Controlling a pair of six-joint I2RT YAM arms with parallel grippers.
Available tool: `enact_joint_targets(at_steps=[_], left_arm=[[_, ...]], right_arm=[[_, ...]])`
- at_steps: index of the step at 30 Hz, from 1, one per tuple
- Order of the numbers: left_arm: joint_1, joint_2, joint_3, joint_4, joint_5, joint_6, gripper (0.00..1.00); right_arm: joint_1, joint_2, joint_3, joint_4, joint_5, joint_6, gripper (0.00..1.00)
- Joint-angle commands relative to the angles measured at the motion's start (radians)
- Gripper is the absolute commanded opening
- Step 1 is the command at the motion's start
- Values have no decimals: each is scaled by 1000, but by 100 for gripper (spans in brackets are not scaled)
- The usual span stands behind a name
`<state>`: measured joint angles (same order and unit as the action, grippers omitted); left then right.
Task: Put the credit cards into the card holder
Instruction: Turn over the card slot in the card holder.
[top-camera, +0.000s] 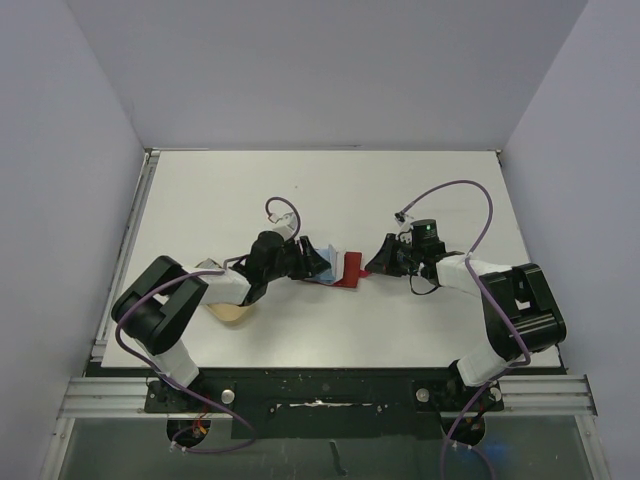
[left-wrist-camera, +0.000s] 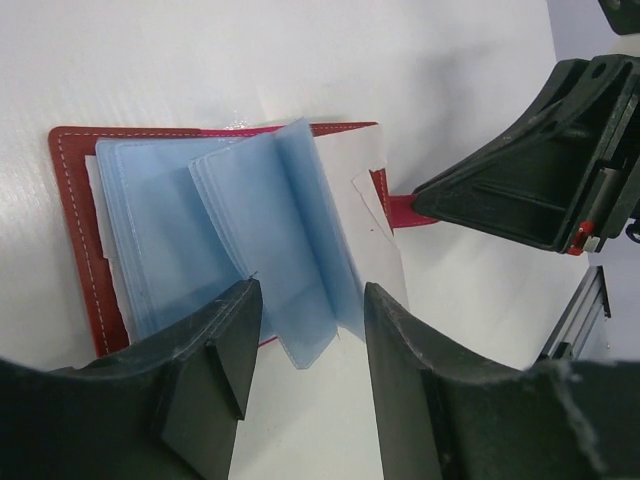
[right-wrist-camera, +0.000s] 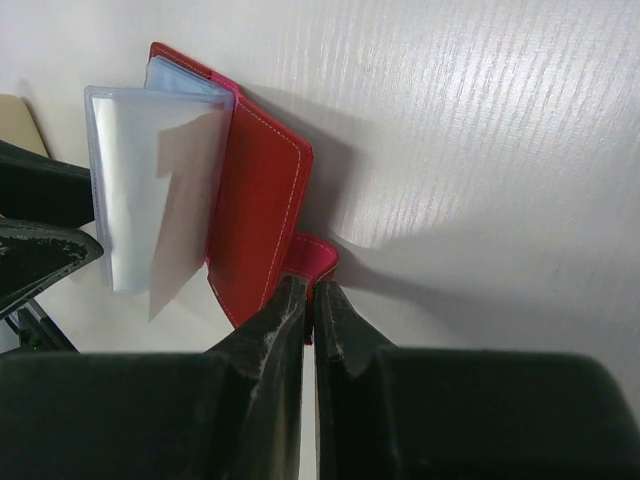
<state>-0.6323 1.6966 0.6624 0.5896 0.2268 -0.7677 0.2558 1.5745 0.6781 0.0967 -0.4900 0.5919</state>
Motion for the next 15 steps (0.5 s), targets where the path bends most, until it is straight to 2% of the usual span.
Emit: enact_joint_targets(at_steps=[1,5,9,15], left_arm=[[-5,-7,25,96,32,-5,42],[-6,6,16,164,64,-27,40],[-10,33,23,204,87,-29,36],[-12,58,37,162,60,2,31]], right_arm=[[-3,-8,2,47,-15,-7,0],[-4,-14,2,42,-9,-9,1],[-3,-28,7,20,6,-10,11],[-3,-107,36,-83,64,-26,25]])
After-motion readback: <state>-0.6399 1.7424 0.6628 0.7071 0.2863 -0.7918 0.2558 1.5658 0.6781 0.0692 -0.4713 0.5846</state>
